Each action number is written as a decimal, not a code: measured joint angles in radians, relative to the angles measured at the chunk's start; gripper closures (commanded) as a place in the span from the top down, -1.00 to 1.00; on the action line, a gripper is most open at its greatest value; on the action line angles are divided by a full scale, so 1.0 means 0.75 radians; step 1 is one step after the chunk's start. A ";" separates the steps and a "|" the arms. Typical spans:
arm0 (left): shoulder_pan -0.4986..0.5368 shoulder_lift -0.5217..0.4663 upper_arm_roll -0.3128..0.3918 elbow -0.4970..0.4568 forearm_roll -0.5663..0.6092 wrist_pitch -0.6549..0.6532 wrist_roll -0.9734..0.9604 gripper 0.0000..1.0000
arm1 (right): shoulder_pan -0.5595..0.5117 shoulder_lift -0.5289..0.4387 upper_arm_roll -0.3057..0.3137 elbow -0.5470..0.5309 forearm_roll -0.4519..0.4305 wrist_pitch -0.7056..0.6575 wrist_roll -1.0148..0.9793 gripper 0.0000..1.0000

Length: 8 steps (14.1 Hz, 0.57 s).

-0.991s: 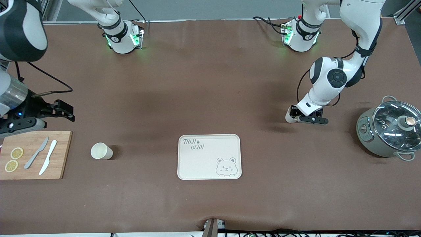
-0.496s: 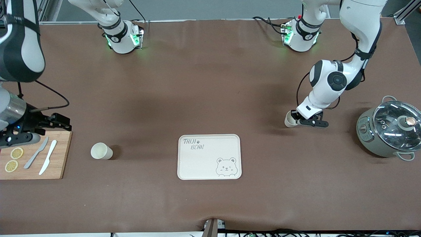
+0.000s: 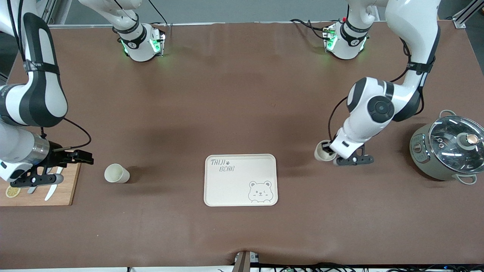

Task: Place white IKEA cup upright on tray with both arms
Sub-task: 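Grasp the white cup with the left gripper while the right gripper reaches out, then carry the cup onto the tray with the left gripper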

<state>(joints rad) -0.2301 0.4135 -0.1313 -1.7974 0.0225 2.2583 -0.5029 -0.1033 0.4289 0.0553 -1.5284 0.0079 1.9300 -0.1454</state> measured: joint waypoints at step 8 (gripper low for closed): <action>-0.196 0.422 0.007 0.516 0.000 -0.065 -0.398 -1.00 | -0.052 0.123 -0.002 0.000 0.000 0.120 0.003 1.00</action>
<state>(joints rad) -0.3772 0.7301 -0.1261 -1.4105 0.0226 2.2093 -0.8015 -0.1426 0.5210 0.0538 -1.5286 0.0079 2.0199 -0.1435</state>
